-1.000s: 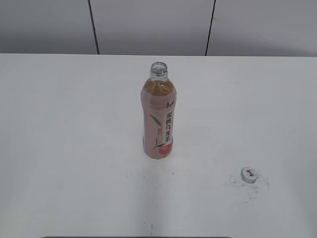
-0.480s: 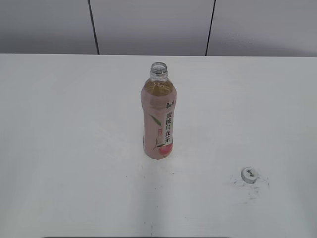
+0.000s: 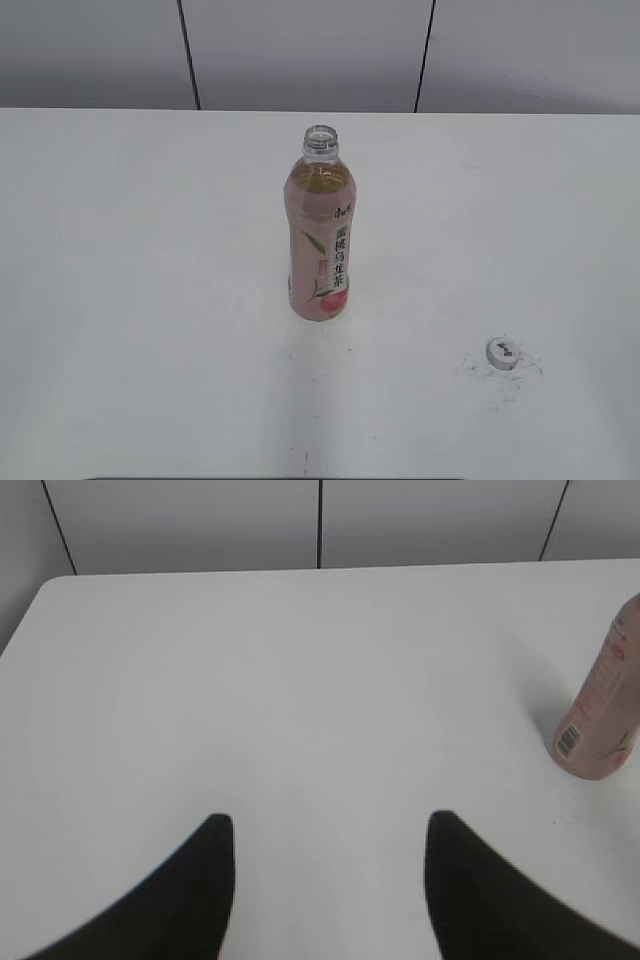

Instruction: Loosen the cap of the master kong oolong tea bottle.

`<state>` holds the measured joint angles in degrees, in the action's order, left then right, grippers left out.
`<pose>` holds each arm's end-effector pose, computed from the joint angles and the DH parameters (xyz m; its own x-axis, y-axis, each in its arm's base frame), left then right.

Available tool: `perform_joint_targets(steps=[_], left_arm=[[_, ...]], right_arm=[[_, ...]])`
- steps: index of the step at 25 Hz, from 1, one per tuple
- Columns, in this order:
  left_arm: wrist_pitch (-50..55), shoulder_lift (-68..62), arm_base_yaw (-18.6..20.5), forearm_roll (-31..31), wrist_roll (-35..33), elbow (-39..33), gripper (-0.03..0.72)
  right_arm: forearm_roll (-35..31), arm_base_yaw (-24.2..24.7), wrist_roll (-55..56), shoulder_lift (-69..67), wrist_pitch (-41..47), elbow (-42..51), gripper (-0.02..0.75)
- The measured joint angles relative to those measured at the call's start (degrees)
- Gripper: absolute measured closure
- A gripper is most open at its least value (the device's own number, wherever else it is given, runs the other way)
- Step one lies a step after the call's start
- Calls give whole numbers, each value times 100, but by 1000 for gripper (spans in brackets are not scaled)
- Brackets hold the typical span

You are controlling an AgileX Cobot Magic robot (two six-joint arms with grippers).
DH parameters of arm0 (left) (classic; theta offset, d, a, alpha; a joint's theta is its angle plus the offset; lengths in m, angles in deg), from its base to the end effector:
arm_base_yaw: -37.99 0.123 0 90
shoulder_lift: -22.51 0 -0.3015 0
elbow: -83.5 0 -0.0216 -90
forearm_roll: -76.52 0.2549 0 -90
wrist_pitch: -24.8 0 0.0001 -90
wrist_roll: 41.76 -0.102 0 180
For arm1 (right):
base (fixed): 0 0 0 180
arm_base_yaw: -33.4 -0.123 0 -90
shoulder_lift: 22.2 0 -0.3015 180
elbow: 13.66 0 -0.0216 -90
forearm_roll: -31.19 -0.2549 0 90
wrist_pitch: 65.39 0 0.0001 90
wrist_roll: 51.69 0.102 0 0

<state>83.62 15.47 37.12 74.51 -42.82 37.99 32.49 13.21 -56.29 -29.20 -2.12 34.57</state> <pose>-0.0151 -0.0028 0.2949 -0.3641 0.0059 -0.9313 0.0432 0.9990 -0.0106 -0.0111 -0.0063 0.2741 -0.4162 -0.2493 -0.8744 -0.3675 0.9258 -0.0890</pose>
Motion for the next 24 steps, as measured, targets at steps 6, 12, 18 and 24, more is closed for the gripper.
perform_joint_targets(steps=[6,12,18,24], left_arm=[[0,0,17,0,-5,0,314],[0,0,17,0,-5,0,314],[0,0,17,0,-5,0,314],[0,0,17,0,-5,0,314]], right_arm=[[-17,881,0,0,0,0,165],[-23,1295,0,0,0,0,165],[-29,1295,0,0,-3,0,165],[-29,1295,0,0,-3,0,165]])
